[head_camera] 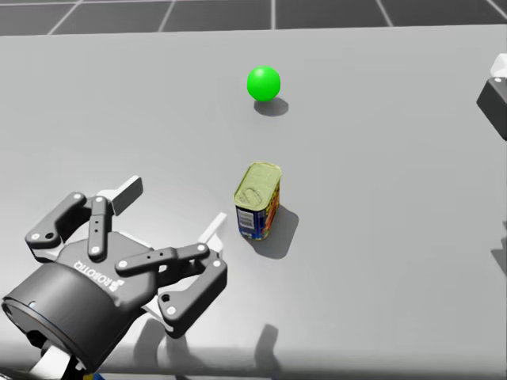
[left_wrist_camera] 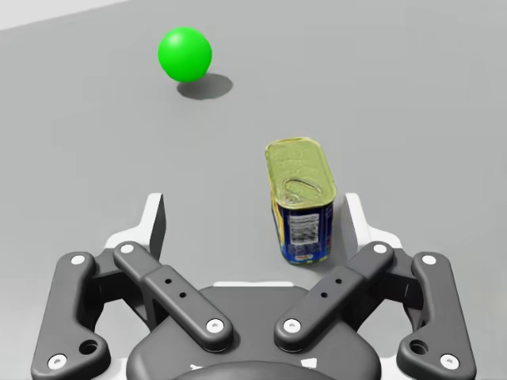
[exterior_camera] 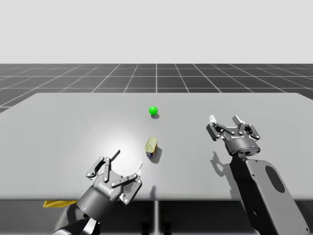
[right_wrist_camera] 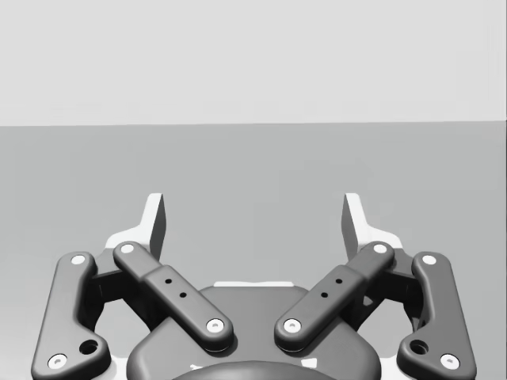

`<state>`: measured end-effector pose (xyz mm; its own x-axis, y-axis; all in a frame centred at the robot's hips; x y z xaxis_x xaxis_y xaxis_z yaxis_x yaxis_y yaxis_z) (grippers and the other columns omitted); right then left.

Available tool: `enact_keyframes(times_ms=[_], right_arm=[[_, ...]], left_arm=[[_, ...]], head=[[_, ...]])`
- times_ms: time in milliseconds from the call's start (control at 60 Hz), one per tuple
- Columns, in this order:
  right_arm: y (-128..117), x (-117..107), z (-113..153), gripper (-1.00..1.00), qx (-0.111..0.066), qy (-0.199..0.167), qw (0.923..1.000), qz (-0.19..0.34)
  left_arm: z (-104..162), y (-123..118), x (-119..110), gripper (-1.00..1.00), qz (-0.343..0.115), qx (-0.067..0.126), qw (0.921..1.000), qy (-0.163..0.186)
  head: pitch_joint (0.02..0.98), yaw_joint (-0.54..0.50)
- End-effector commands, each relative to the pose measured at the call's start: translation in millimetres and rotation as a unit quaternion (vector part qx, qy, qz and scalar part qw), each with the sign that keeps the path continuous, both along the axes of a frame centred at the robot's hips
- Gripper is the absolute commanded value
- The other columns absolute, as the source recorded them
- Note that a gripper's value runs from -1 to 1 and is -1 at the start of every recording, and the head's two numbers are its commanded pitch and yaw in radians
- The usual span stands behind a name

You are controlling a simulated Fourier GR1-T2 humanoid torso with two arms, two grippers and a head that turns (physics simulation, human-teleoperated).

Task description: Watch the red light. When it turns green, pick up the object.

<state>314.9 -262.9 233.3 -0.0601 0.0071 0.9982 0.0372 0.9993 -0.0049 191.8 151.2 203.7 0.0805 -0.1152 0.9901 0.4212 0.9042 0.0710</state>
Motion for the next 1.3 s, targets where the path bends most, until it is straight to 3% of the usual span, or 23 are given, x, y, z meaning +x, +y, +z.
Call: enact_keyframes(times_ms=[17,350,733,1100,1117,1133,1167,1183,1250,1300], right_arm=[[-0.2,0.3,-0.1,-1.00,-0.001,0.000,1.0000,-0.002],[-0.5,-0.3,0.3,-1.00,-0.001,-0.001,1.0000,-0.003],[-1.2,-2.0,3.8,-1.00,0.000,-0.007,1.0000,-0.002],[-0.2,-2.6,3.7,-1.00,0.000,-0.008,1.0000,-0.002],[-0.2,-2.6,3.6,-1.00,-0.001,-0.008,1.0000,-0.002],[-0.1,-2.7,3.6,-1.00,0.000,-0.008,1.0000,-0.002],[0.0,-2.8,3.7,-1.00,-0.001,-0.008,1.0000,-0.002],[0.1,-2.8,3.7,-1.00,-0.001,-0.008,1.0000,-0.002],[0.0,-2.8,3.6,-1.00,-0.001,-0.008,1.0000,-0.003],[-0.1,-2.8,3.5,-1.00,-0.001,-0.008,1.0000,-0.003]], left_arm=[[-23.6,-24.1,-5.0,-1.00,-0.021,0.005,0.9993,0.030],[-41.2,-44.9,22.3,-1.00,-0.002,0.009,0.9980,0.063],[-56.2,-75.2,70.6,-1.00,0.010,0.010,0.9941,0.107],[-70.4,-81.3,82.4,-1.00,0.022,0.018,0.9914,0.127],[-71.2,-80.6,82.1,-0.83,0.023,0.018,0.9914,0.128],[-72.1,-80.4,81.8,-0.41,0.024,0.017,0.9912,0.129],[-73.6,-80.1,81.7,0.03,0.026,0.021,0.9912,0.128],[-74.4,-79.9,81.5,0.71,0.027,0.023,0.9913,0.127],[-75.2,-79.9,80.3,0.98,0.020,0.019,0.9912,0.129],[-75.7,-80.0,79.7,1.00,0.019,0.021,0.9916,0.126]], head=[[0.826,0.05],[0.828,0.05],[0.817,0.03],[0.821,0.03],[0.821,0.03],[0.820,0.03],[0.819,0.03],[0.818,0.03],[0.807,0.04],[0.787,0.04]])
